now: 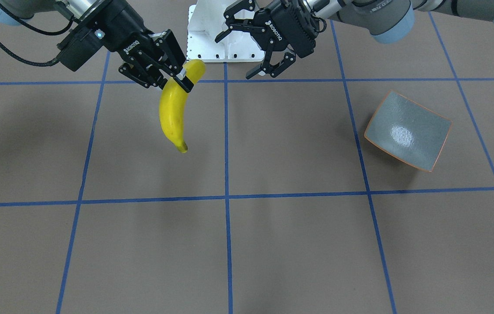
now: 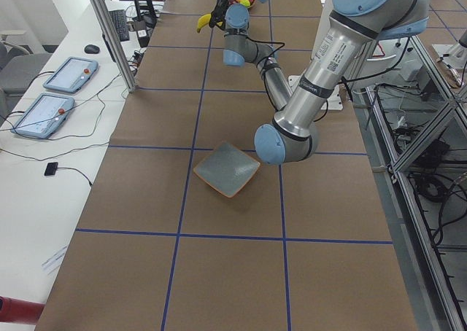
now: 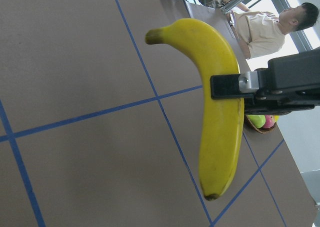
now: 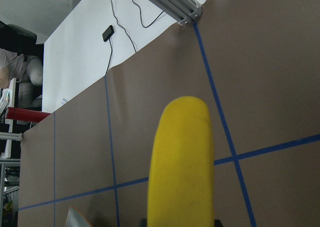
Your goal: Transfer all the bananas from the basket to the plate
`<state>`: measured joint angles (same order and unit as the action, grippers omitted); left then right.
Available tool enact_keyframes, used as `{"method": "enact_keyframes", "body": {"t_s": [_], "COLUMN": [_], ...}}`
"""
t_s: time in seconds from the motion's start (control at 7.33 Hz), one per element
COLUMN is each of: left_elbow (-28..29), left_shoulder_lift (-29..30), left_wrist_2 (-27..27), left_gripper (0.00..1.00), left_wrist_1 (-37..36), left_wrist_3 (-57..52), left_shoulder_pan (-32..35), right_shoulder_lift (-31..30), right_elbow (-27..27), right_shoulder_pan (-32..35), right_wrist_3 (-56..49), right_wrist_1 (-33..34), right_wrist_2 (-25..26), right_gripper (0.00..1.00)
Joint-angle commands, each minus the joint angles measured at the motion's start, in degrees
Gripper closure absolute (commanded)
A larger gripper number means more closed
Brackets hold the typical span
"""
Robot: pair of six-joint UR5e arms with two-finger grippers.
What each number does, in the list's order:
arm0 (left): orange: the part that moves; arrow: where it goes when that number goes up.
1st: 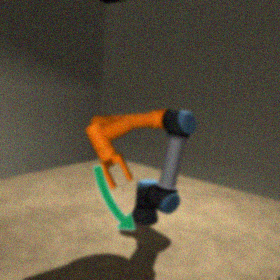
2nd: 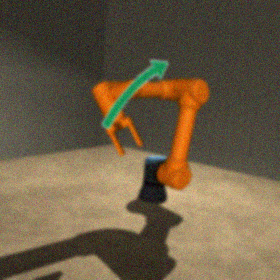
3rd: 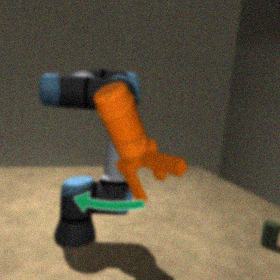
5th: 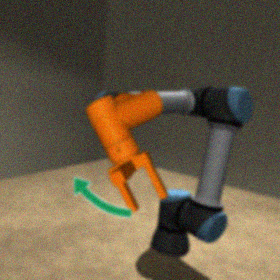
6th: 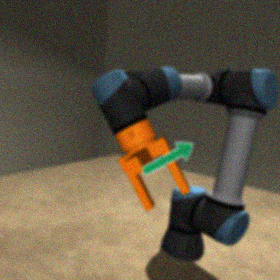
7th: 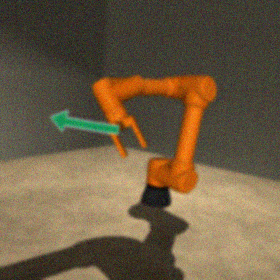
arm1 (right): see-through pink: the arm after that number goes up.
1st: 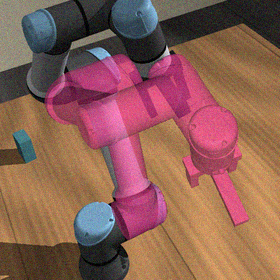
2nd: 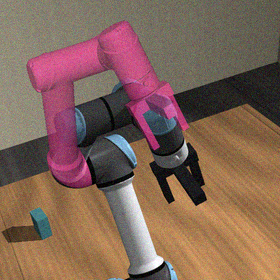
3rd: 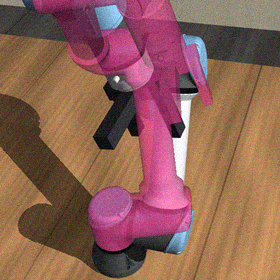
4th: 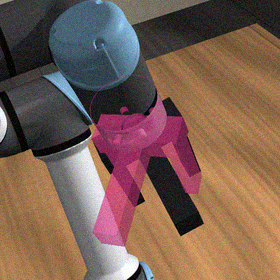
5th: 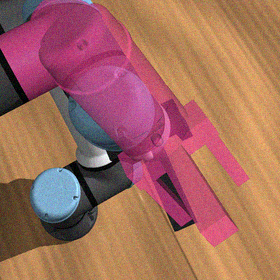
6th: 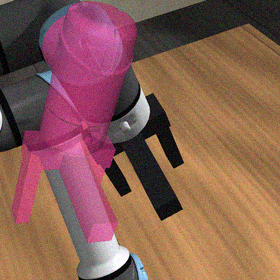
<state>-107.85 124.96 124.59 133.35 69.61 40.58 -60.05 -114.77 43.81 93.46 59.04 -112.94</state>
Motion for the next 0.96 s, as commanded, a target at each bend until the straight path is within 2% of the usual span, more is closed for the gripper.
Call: {"method": "enact_keyframes", "body": {"t_s": [0.0,0.27,0.55,0.68,0.82], "left_elbow": [0.0,-0.08,-0.08,-0.08,-0.08], "left_shoulder_lift": [0.54,0.98,1.16,1.25,1.42], "left_wrist_2": [-0.05,-0.05,-0.05,0.04,-0.05], "left_gripper": [0.0,0.01,0.18,0.21,0.3], "left_wrist_1": [0.59,0.68,0.77,0.86,0.86], "left_wrist_3": [0.18,0.18,0.18,0.18,0.18], "left_shoulder_pan": [-1.03,-1.82,-2.0,-2.26,-2.35], "right_shoulder_lift": [1.6,1.69,1.95,2.13,2.13], "right_elbow": [-0.37,-0.98,-1.25,-1.51,-1.6], "right_shoulder_pan": [-1.97,-3.55,-4.87,-5.49,-6.01], "right_wrist_3": [0.15,0.24,0.06,0.06,0.06], "right_wrist_1": [-0.24,-0.24,-0.24,-0.24,-0.24], "right_wrist_2": [0.26,1.49,1.67,1.76,1.67], "right_gripper": [1.0,1.0,1.0,1.0,1.0]}}
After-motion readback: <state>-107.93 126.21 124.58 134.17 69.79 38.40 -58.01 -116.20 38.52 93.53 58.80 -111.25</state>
